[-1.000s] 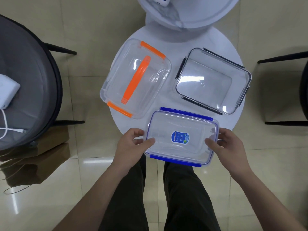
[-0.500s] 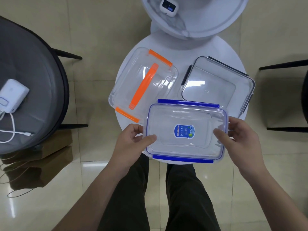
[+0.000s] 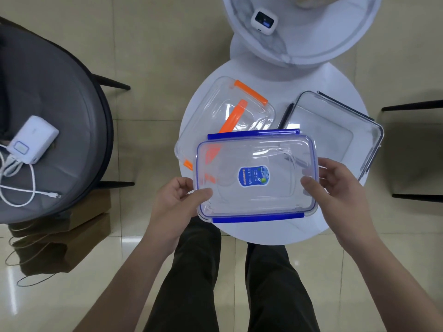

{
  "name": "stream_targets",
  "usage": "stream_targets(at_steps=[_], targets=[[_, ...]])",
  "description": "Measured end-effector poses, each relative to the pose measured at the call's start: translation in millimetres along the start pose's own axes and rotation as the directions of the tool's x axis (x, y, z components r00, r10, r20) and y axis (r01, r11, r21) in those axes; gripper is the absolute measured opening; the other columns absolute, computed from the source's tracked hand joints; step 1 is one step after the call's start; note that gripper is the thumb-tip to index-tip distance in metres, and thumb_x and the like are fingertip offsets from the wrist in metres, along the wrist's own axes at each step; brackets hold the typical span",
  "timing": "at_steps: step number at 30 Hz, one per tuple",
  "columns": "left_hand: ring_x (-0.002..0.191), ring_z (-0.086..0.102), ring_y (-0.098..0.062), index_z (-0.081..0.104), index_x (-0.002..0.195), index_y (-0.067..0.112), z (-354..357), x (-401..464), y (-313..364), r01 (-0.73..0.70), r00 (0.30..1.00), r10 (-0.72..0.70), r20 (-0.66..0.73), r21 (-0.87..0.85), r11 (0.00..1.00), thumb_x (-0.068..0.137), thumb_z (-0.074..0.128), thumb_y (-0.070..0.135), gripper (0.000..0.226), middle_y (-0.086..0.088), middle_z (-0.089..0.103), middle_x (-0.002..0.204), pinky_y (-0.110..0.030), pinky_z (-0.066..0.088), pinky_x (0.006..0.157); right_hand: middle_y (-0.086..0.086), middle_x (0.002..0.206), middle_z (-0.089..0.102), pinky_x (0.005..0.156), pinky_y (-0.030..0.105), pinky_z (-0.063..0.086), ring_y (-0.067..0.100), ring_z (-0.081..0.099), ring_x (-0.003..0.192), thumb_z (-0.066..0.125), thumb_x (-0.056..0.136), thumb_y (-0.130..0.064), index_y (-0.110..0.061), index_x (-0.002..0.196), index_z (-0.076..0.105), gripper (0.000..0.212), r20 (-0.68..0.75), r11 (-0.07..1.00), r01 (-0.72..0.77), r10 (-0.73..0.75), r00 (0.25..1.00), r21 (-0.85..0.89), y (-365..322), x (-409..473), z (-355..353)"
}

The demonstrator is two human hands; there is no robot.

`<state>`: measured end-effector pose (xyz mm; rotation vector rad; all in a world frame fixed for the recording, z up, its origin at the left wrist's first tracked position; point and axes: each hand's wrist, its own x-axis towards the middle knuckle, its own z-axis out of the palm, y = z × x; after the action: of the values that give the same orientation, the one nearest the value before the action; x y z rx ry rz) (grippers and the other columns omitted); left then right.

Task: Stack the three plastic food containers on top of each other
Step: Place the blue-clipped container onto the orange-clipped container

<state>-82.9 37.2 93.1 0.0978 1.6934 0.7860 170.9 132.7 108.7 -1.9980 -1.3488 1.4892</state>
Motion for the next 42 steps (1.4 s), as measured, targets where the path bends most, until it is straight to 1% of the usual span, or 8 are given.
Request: stream_targets(at_steps=[5, 10, 17, 24, 27, 30, 38, 42], targets=[[0.077, 0.077, -0.006, 0.059, 0.101, 0.01, -10.0, 9.9, 10.4, -0.016, 1.0, 0.015, -0.023, -0.04, 0.999, 0.088, 0.073, 0.01, 0.019, 0.013, 0.079, 0.079, -0.018, 0.057, 0.054, -0.007, 0.121, 0.07, 0.089, 0.038, 0.059, 0.016, 0.069, 0.109, 0.068, 0.092, -0.028, -0.028, 0.125, 0.057, 0.034, 0.062, 0.999, -0.03, 0.032, 0.998, -0.039, -8.0, 4.6, 14.8], [0.076, 0.077, -0.004, 0.058, 0.101, 0.01, -15.7, 21.8, 18.5, -0.037, 0.998, 0.036, -0.042, -0.045, 0.998, 0.089, 0.071, 0.011, 0.017, 0.014, 0.078, 0.078, -0.018, 0.059, 0.057, -0.007, 0.124, 0.07, 0.091, 0.045, 0.06, 0.016, 0.07, 0.109, 0.064, 0.095, -0.028, -0.023, 0.132, 0.058, 0.038, 0.122, 0.997, -0.05, 0.056, 0.991, -0.054, -16.4, 13.5, 28.3], [0.08, 0.077, -0.006, 0.058, 0.099, 0.015, -18.9, 33.8, 27.4, -0.052, 0.997, 0.049, -0.051, -0.059, 0.997, 0.089, 0.072, 0.015, 0.017, 0.015, 0.078, 0.081, -0.017, 0.058, 0.057, -0.018, 0.107, 0.073, 0.088, 0.034, 0.058, -0.001, 0.071, 0.093, 0.063, 0.096, -0.022, -0.034, 0.117, 0.064, 0.024, 0.059, 0.999, -0.02, 0.022, 0.998, -0.047, -33.4, 29.4, 40.4], [0.076, 0.076, -0.003, 0.057, 0.098, 0.011, -24.4, 47.6, 34.8, -0.09, 0.995, 0.089, -0.034, -0.015, 0.996, 0.087, 0.073, 0.015, 0.021, 0.015, 0.078, 0.078, -0.016, 0.057, 0.057, -0.031, 0.089, 0.073, 0.081, 0.025, 0.056, -0.003, 0.07, 0.084, 0.06, 0.097, -0.016, -0.046, 0.098, 0.064, 0.031, 0.062, 0.998, 0.012, -0.008, 0.998, -0.059, -49.7, 44.6, 51.2], [0.079, 0.077, -0.006, 0.059, 0.097, 0.011, -26.6, 55.0, 35.2, -0.11, 0.993, 0.11, -0.045, 0.004, 0.994, 0.086, 0.075, 0.015, 0.02, 0.011, 0.079, 0.083, -0.019, 0.059, 0.06, -0.027, 0.089, 0.075, 0.082, 0.025, 0.057, -0.002, 0.07, 0.084, 0.06, 0.097, -0.013, -0.044, 0.101, 0.065, 0.032, 0.054, 0.998, 0.017, -0.014, 0.998, -0.054, -52.7, 51.6, 56.8], [0.081, 0.077, -0.01, 0.06, 0.095, 0.012, -26.8, 62.2, 34.7, -0.118, 0.991, 0.119, -0.057, 0.016, 0.993, 0.084, 0.077, 0.014, 0.02, 0.005, 0.08, 0.088, -0.024, 0.062, 0.067, -0.016, 0.101, 0.075, 0.088, 0.033, 0.059, 0.001, 0.071, 0.087, 0.059, 0.096, -0.013, -0.037, 0.107, 0.066, 0.028, 0.044, 0.999, 0.011, -0.009, 0.999, -0.045, -53.0, 57.7, 61.8], [0.083, 0.077, -0.006, 0.06, 0.099, 0.016, -22.7, 67.9, 34.8, -0.088, 0.996, 0.089, -0.032, 0.024, 0.996, 0.082, 0.079, 0.019, 0.026, 0.011, 0.079, 0.089, -0.028, 0.061, 0.071, -0.013, 0.105, 0.074, 0.094, 0.043, 0.058, 0.008, 0.071, 0.091, 0.058, 0.095, -0.013, -0.034, 0.11, 0.065, 0.028, 0.027, 0.998, -0.026, 0.027, 0.999, -0.056, -51.7, 68.5, 64.2], [0.088, 0.076, -0.006, 0.06, 0.107, 0.019, -24.2, 68.3, 39.2, -0.083, 0.994, 0.083, -0.065, 0.009, 0.997, 0.081, 0.08, 0.02, 0.033, 0.004, 0.075, 0.108, -0.03, 0.062, 0.075, -0.013, 0.111, 0.072, 0.092, 0.041, 0.059, 0.004, 0.072, 0.091, 0.058, 0.097, -0.016, -0.029, 0.119, 0.062, 0.026, 0.022, 0.999, -0.038, 0.039, 0.999, -0.035, -48.5, 67.9, 64.6]])
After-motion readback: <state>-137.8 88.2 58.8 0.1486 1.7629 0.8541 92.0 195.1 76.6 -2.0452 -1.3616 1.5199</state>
